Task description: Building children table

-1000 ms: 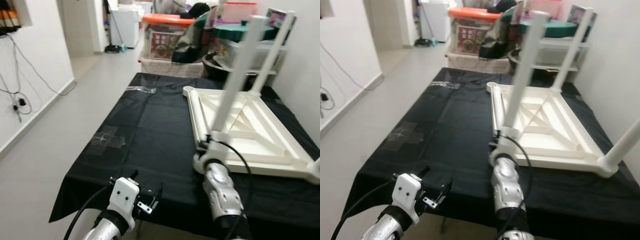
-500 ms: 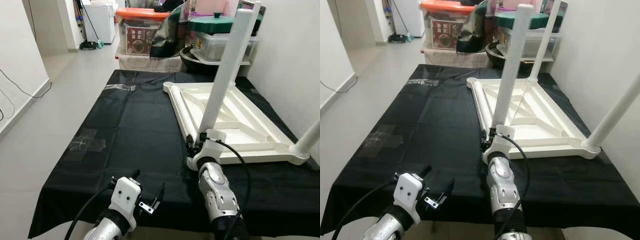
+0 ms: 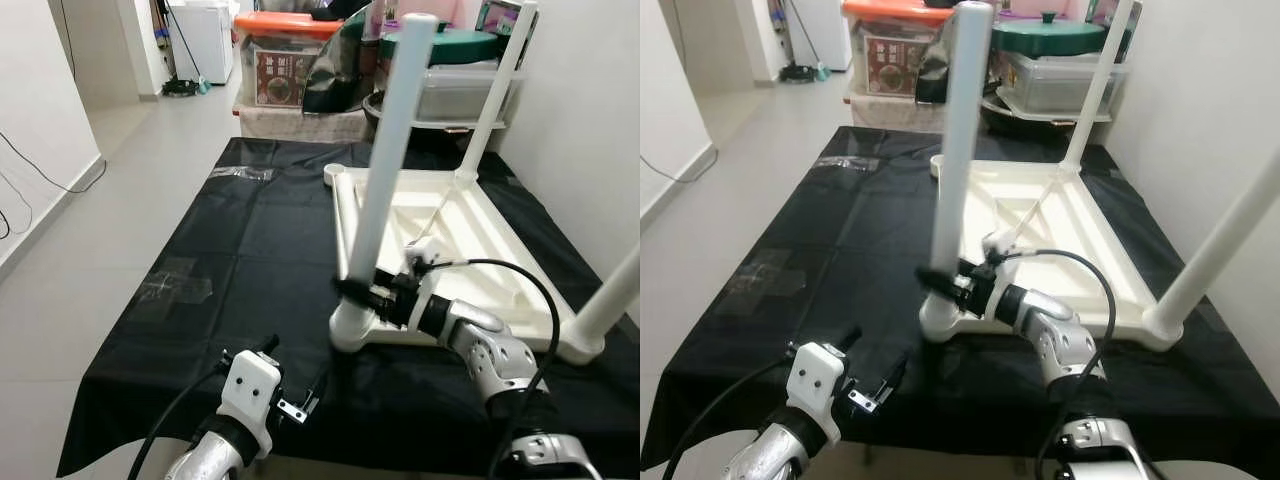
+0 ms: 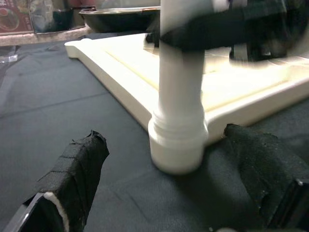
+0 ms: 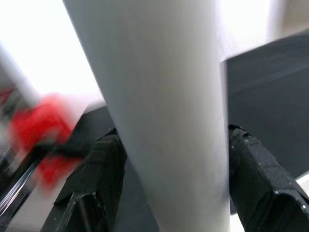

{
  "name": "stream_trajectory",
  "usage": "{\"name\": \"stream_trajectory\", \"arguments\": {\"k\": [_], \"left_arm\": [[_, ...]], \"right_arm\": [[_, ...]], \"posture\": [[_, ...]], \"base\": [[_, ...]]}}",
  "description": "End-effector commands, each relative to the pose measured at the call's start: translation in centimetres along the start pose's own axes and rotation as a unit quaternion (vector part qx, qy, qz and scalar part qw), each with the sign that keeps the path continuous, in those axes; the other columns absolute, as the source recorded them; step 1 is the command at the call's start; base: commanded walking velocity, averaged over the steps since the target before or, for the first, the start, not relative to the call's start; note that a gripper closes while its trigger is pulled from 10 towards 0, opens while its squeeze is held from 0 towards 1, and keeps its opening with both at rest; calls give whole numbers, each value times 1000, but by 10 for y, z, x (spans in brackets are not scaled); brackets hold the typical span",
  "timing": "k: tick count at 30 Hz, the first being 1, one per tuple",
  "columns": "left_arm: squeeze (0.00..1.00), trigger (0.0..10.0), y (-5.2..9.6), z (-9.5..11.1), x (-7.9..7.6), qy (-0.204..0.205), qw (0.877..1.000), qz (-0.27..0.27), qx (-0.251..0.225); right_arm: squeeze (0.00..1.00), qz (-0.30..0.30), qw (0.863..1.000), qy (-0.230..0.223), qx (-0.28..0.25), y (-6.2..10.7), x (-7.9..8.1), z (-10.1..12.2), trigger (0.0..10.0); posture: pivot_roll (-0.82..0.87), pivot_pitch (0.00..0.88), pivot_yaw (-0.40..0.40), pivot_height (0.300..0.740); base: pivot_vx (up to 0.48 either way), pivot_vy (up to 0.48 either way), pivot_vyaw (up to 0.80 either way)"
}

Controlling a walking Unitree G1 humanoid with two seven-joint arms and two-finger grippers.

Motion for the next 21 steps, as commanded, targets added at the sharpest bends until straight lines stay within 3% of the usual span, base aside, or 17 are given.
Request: {"name": "stream_trajectory", "arguments": {"k": [1,5,9,10,13,18,20,21], "left_arm": [[0,10000,2,-7,1,1,1000,1,11],[0,10000,2,-8,0,1,1000,0,12],[0,10000,2,-8,0,1,1000,0,13],[0,10000,2,-8,-1,1,1000,0,13],[0,10000,3,-9,-1,2,1000,0,13],[0,10000,3,-9,-2,2,1000,0,13],[0,10000,4,-10,-2,4,1000,-2,15],[0,10000,4,-10,-2,4,1000,-4,16]], "right_arm": [[0,95,994,20,49,-21,27,-19,10000],[0,136,987,53,63,-34,33,-21,10000],[0,128,989,54,46,-44,31,-12,10000],[0,102,993,57,36,-46,25,-7,0],[0,16,999,35,0,-47,4,4,0],[0,-13,1000,24,-8,-47,-3,4,0],[0,-180,984,-3,4,-34,-37,-7,0],[0,-299,954,-25,15,-17,-57,-17,0]], "posture": [[144,0,-71,740],[147,0,-74,740],[147,0,-74,740],[150,0,-76,740],[144,0,-75,740],[144,0,-75,740],[133,0,-66,740],[127,0,-61,740]], "base": [[0,0,0],[0,0,0],[0,0,0],[0,0,0],[0,0,0],[0,0,0],[0,0,0],[0,0,0]]}}
Point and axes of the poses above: a point about 5 cm out from each wrist's last joint towards the gripper, its own y axis pointing back from the gripper into the wrist, its own z axis along the axis of the wrist's last joint, x = y × z, the point moved 6 cm from there along -y, pointing out of the wrist towards the gripper, and after that the axes turned 12 degrees about y, right-handed, at the moved point
